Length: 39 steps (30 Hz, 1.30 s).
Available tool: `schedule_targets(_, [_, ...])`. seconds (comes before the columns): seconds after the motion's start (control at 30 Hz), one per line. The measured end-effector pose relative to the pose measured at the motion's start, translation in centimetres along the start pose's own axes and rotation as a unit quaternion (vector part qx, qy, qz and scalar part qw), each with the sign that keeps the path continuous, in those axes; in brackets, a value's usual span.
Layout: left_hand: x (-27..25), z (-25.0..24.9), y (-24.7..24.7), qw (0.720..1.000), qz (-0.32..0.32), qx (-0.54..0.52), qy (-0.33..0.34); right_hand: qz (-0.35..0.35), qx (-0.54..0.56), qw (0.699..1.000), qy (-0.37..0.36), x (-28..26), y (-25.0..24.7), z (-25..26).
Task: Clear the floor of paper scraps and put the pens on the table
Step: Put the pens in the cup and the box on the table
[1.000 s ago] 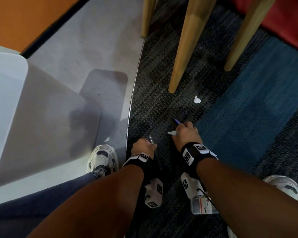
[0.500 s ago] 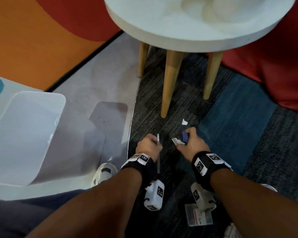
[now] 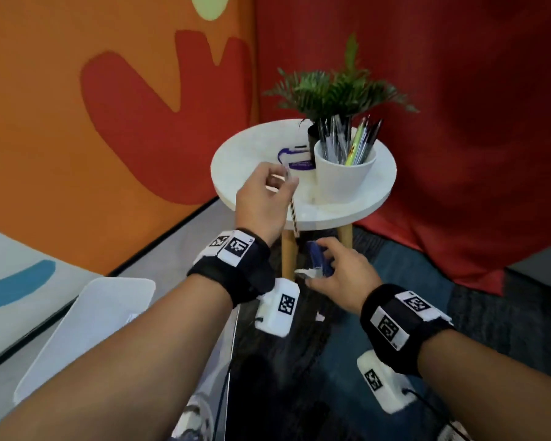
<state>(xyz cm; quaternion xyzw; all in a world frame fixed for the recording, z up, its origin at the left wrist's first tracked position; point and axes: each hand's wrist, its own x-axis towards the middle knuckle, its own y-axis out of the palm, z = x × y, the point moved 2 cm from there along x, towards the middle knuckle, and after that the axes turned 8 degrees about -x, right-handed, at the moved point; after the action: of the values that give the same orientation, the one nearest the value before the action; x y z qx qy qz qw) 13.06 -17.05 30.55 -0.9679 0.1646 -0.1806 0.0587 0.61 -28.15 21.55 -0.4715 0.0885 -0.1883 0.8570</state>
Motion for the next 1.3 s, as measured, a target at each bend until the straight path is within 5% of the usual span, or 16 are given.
schedule_targets(0.13, [4.1, -2.1, 0.1, 0.998, -0.020, 0.033, 0.049, -0.087, 0.066, 0.994, 0.007, 1.2, -2.8, 1.3])
schedule_targets(0.37, [7.5, 0.8, 1.3, 0.991, 0.013, 0.131, 0.002, -0.190, 0.069, 0.979, 0.025, 4.6, -5.1, 2.6])
schedule_targets(0.57, [9.3, 0.4, 1.4, 0.990, 0.020, 0.142, 0.013, -0.184, 0.013, 0.983, 0.017, 7.8, -4.3, 3.4])
schedule_targets(0.9, [11.8, -5.3, 3.5, 0.992, -0.011, -0.036, 0.120, -0.123, -0.051, 0.991, -0.007, 10.0, -2.8, 4.6])
schedule_targets(1.0, [11.8, -5.6, 5.2, 0.993, 0.011, -0.007, 0.116, -0.120, -0.114, 0.985, -0.057, 9.9, -2.8, 4.1])
schedule_targets(1.1, [11.7, -4.7, 6.8, 0.992, 0.063, 0.059, 0.098, -0.119, -0.047, 0.990, -0.064, 9.7, -3.2, 4.1])
schedule_targets(1.3, [11.8, -3.5, 7.9, 0.980, 0.134, 0.135, 0.054, -0.084, 0.003, 0.996, 0.012, 9.0, -3.0, 3.6])
